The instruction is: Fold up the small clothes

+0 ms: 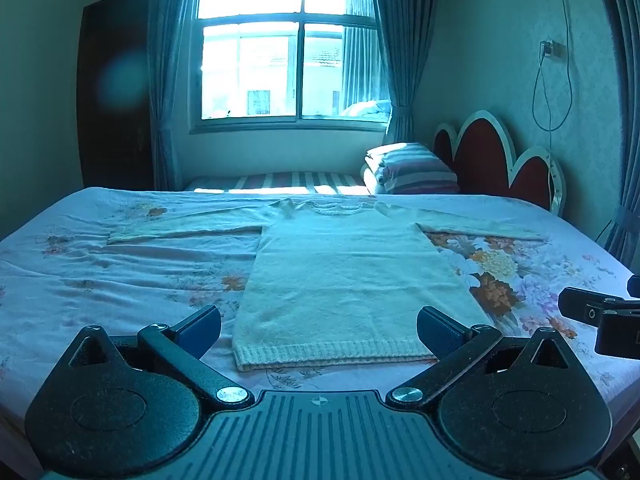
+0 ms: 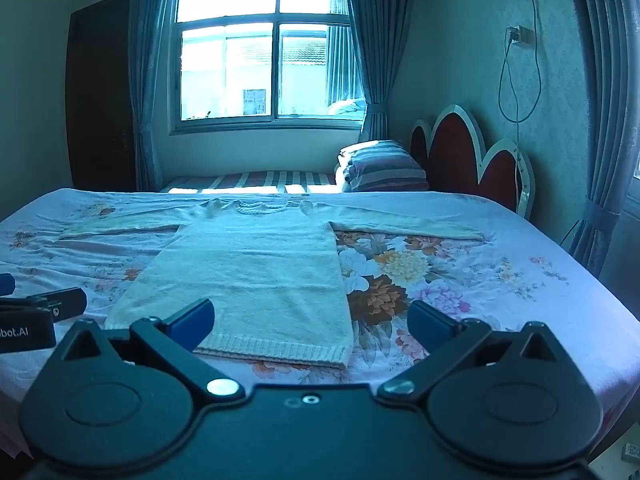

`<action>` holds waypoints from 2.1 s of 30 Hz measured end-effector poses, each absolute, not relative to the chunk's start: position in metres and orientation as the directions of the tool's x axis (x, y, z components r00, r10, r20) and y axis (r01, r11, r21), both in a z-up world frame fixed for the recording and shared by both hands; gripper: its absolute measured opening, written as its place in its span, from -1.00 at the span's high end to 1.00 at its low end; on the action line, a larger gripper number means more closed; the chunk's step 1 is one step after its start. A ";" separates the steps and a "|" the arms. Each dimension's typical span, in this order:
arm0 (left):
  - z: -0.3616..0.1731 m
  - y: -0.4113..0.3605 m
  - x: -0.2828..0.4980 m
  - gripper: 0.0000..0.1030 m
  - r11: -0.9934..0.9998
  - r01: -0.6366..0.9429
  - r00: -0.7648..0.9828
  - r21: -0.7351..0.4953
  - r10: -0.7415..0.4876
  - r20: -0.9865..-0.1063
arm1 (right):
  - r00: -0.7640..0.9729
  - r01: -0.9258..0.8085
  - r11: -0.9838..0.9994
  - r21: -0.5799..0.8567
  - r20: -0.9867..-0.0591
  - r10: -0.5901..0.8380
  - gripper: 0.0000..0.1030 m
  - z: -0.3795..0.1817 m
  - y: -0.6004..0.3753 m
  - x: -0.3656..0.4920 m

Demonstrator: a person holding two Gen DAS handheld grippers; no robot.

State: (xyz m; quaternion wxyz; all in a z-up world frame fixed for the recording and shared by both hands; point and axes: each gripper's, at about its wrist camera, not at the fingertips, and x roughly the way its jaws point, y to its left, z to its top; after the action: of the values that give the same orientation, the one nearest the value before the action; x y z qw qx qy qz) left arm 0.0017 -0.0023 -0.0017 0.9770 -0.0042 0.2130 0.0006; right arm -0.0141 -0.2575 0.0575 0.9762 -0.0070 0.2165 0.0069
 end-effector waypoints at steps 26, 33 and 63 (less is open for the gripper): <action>-0.002 -0.006 -0.002 -1.00 1.000 0.003 0.914 0.013 0.003 -0.407 | 0.908 -0.014 1.000 -0.014 -0.418 0.007 -0.99 0.060 -0.257 -0.017; -0.002 -0.007 -0.002 -1.00 1.000 0.006 0.913 0.015 0.001 -0.408 | 0.907 -0.014 1.000 -0.014 -0.420 0.007 -0.99 0.059 -0.258 -0.015; -0.001 -0.003 0.001 -1.00 1.000 -0.006 0.916 0.012 0.010 -0.400 | 0.908 -0.036 0.999 -0.034 -0.420 0.018 -0.99 0.061 -0.252 -0.012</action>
State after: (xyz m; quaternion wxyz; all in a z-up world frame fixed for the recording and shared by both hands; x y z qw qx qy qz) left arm 0.0011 -0.0029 -0.0006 0.9789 0.0051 0.2043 0.0042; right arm -0.0117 -0.2520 0.0613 0.9764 -0.0205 0.2146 0.0137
